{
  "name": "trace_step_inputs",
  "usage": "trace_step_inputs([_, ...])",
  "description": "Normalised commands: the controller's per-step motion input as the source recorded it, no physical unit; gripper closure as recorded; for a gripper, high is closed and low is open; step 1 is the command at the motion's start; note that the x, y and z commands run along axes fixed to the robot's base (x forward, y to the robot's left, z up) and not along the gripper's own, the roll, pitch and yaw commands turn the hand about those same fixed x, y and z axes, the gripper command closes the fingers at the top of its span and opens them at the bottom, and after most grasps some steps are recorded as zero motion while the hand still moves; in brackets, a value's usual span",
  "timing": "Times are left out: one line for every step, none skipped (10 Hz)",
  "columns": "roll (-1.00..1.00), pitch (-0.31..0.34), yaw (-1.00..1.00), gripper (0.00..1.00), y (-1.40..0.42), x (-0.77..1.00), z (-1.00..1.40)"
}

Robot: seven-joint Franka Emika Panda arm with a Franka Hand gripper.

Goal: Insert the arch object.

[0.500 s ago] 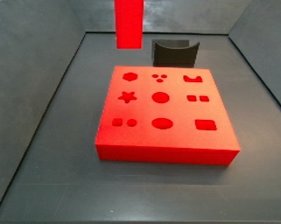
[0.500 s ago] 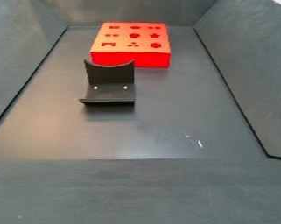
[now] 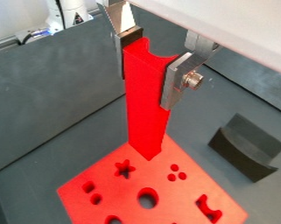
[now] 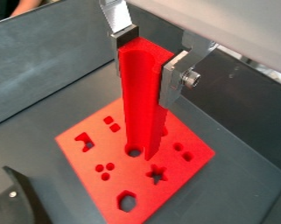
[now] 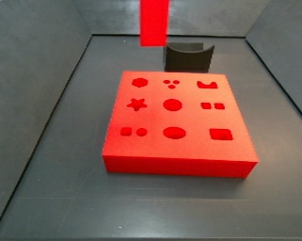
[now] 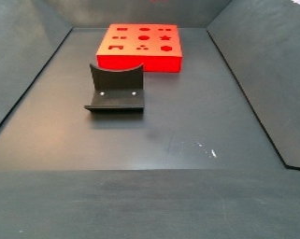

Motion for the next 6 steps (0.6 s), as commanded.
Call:
trace_step_inputs([0.06,-0.040,0.01,1.00,0.19,0.97,0.00])
trace_step_inputs([0.13,-0.033,0.00,1.00,0.11,1.00,0.00])
trace_step_inputs([0.20,-0.006,0.00,1.00,0.09,1.00,0.00])
trace_step_inputs([0.20,-0.004,0.00,1.00,0.08,1.00,0.00])
trace_step_inputs([0.03,-0.039,-0.41,1.00,0.12,0.83,-0.12])
trace_step_inputs([0.00,-0.073,-0.49,1.00,0.21,0.75,-0.19])
